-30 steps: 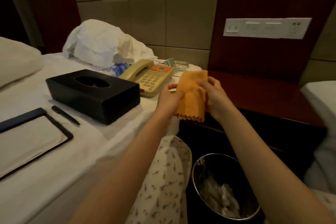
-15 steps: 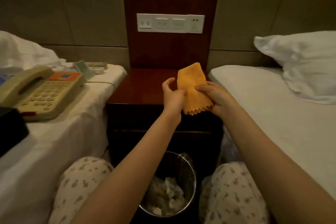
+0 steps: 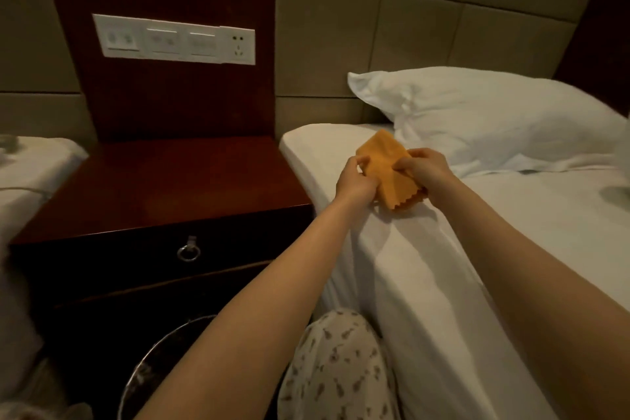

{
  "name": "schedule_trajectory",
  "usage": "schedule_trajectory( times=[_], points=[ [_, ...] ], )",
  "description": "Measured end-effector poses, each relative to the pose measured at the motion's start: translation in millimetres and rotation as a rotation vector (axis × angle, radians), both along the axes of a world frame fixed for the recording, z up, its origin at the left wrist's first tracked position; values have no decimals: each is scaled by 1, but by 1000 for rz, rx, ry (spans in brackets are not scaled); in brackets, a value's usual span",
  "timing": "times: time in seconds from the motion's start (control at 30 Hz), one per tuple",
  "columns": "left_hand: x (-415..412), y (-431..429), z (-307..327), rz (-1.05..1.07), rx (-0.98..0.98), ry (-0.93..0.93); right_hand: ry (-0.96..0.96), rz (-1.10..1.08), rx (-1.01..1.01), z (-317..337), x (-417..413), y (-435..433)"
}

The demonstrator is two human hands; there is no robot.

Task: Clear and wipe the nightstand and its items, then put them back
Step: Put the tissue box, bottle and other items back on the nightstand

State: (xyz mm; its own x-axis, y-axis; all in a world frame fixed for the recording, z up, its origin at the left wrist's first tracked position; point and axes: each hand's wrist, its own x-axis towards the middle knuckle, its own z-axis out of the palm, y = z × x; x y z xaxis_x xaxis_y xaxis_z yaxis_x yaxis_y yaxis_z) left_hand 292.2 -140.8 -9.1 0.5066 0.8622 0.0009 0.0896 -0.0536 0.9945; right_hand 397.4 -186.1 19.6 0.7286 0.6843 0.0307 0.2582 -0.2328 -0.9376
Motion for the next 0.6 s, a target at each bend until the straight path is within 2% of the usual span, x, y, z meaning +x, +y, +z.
schedule_trajectory(
  times=[0.13, 0.3, 0.43, 0.6],
  points=[
    [18, -5, -2, -93, 84, 149, -170, -85, -122, -13, 22, -8],
    [9, 3, 1, -104, 245, 333, -360, -141, -287, -13, 22, -7],
    [-21, 12, 13, -63, 188, 297, -514, -156, -261, 3, 2, 5],
    [-67, 22, 30, 13, 105, 272, -486, 36, -177, 12, -44, 24]
  ],
)
